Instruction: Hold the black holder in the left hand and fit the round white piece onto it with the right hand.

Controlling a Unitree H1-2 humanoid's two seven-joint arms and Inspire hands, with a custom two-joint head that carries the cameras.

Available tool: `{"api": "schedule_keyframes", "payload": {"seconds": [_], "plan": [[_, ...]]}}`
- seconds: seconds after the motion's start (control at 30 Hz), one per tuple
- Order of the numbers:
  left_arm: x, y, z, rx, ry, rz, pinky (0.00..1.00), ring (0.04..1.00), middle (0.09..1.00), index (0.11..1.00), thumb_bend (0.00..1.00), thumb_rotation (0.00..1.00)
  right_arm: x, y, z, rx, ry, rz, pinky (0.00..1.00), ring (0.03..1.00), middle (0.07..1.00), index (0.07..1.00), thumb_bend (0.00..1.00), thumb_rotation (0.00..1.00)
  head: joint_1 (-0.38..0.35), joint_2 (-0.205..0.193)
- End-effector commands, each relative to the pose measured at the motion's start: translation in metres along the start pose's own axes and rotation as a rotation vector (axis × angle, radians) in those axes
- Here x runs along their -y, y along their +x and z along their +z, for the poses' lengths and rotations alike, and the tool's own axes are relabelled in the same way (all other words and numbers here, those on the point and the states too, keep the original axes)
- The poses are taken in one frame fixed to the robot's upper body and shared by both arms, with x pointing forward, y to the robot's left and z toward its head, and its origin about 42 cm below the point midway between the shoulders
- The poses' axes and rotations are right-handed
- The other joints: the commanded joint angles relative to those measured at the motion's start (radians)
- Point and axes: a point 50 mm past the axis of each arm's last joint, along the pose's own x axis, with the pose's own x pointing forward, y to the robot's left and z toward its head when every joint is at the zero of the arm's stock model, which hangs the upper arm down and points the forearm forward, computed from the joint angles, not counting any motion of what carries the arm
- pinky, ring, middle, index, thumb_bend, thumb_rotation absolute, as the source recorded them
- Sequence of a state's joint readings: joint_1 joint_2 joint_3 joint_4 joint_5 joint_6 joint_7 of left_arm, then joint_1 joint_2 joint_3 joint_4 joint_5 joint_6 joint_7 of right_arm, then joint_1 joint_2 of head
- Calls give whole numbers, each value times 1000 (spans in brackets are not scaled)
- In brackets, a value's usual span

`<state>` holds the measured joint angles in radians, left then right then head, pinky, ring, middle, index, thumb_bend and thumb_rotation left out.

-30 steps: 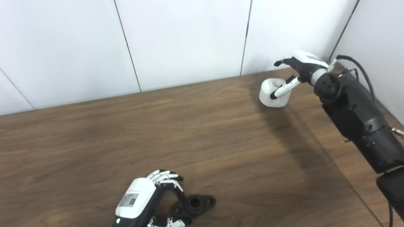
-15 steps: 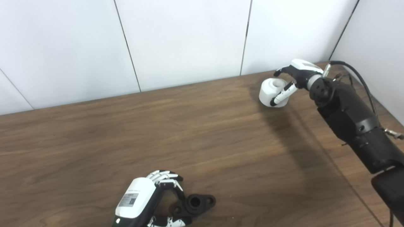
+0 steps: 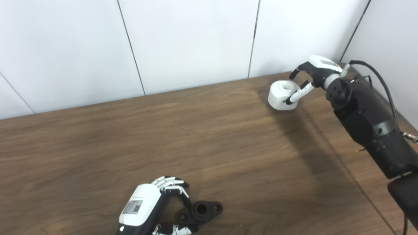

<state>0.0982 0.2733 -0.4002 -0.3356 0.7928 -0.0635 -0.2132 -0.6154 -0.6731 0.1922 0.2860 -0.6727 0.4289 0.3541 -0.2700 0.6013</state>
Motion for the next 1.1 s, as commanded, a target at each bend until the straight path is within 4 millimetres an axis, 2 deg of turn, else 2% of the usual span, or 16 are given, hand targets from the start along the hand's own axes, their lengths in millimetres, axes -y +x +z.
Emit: {"api": "schedule_keyframes", "payload": {"seconds": [0.0,0.47,1.07], "plan": [[10,-9,-5,-46,-3,-85,852,825,767,486,519,45,37,-3,2,38,6,-116,977,972,902,672,880,238,2,1],[10,-9,-6,-46,1,-87,854,825,766,486,519,45,34,-4,4,43,16,-109,934,921,845,637,886,196,0,4],[9,-9,-6,-52,10,-87,857,825,765,486,519,45,32,-4,8,49,24,-95,977,937,856,647,909,206,0,7]]}}
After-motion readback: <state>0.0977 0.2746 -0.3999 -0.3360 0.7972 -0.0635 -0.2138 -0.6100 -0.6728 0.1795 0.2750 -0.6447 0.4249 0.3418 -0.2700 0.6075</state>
